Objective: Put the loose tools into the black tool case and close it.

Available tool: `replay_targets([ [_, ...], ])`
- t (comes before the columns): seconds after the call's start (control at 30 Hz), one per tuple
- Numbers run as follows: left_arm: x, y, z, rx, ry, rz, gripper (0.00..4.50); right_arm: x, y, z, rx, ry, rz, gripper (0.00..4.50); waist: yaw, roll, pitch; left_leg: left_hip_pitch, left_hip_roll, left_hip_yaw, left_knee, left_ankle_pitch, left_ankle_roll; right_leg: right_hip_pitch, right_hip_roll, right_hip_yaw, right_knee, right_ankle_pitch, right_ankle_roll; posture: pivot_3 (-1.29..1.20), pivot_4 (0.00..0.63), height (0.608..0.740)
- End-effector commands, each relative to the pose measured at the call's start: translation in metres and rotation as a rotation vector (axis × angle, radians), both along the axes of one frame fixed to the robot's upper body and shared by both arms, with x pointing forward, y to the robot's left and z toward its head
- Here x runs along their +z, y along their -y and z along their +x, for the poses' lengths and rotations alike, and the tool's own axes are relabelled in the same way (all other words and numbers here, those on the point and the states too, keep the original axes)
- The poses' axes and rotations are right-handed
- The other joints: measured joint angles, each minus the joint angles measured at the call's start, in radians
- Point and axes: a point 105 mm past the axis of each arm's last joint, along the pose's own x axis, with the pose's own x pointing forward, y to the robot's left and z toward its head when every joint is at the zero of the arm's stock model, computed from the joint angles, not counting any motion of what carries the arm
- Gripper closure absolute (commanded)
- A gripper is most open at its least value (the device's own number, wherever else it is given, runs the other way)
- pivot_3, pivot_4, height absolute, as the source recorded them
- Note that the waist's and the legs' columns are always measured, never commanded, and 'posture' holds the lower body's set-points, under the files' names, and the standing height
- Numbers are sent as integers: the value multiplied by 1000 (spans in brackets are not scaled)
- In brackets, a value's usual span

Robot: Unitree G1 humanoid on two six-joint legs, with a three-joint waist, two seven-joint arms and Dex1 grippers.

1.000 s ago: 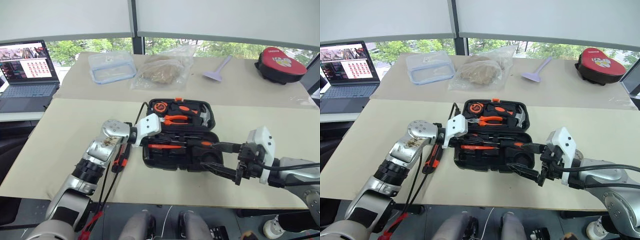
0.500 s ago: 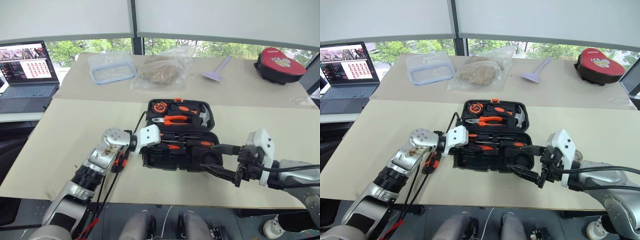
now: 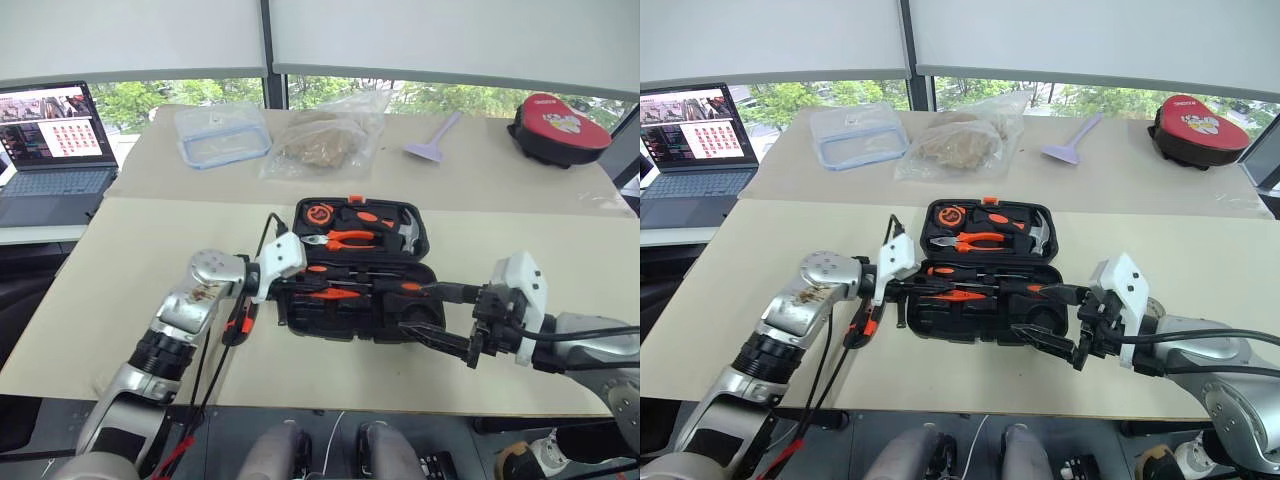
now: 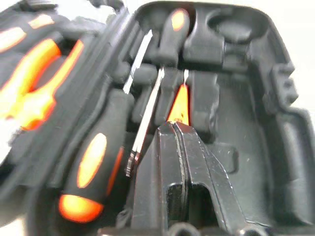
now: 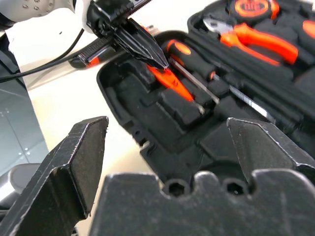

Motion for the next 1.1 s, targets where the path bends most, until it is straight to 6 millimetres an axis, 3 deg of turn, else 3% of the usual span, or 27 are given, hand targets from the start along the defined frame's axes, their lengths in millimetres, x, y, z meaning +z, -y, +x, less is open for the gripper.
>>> replay_targets([
  [0.03,29,-38,-7,168,-4,-49,3798,22,-8,-1,88,75,4,0,-8,0,0,0,0,0,0,0,0,0,0,0,0,0,0,0,150,728],
  [0.13,28,-83,-20,385,-45,-27,2689,29,-14,-4,167,82,-11,0,-19,0,0,1,0,0,-2,0,0,0,1,0,0,0,0,0,150,728],
  [0.2,24,-103,-31,478,-64,5,1839,30,-16,-5,198,81,-19,0,-23,0,0,2,0,0,-3,0,0,0,1,0,-1,0,0,0,150,728],
  [0.27,15,-130,-51,603,-106,55,1184,29,-20,-8,256,74,-38,0,-23,0,1,2,0,0,-2,0,0,1,1,-1,-1,0,0,0,150,728],
  [0.37,6,-144,-72,732,-169,114,56,28,-25,-11,313,68,-50,0,-18,-1,2,3,0,-1,-3,-1,-2,0,1,-1,-3,0,0,0,150,728],
  [0.47,0,-132,-74,758,-191,167,56,27,-28,-9,324,76,-56,0,6,-1,2,4,0,-2,-2,-4,-8,2,0,-2,-4,0,0,0,150,728],
  [0.57,3,-116,-60,820,-246,88,56,26,-30,-9,333,73,-54,0,22,-1,2,5,-1,-2,-1,-5,-9,3,0,-1,-3,0,1,0,150,728],
  [0.73,-2,-97,-47,868,-333,106,56,24,-33,-11,328,81,-58,0,8,-5,3,7,-3,-2,-1,-4,-10,7,5,-1,-1,1,2,0,150,728],
  [0.9,-29,-81,-31,901,-402,200,56,16,-34,-18,316,66,-66,0,3,-5,3,8,-2,-2,-3,-2,-12,7,4,-1,-1,0,1,0,150,728],
  [1.07,-47,-79,-30,899,-474,259,56,15,-34,-16,267,84,-51,0,3,-4,2,11,-1,-2,-4,-2,-14,10,4,-1,-1,0,0,0,150,728],
  [1.1,-47,-81,-30,903,-477,261,298,15,-33,-15,257,84,-47,0,5,-4,2,13,-1,-2,-5,-2,-14,12,4,0,-1,0,0,0,150,728],
])
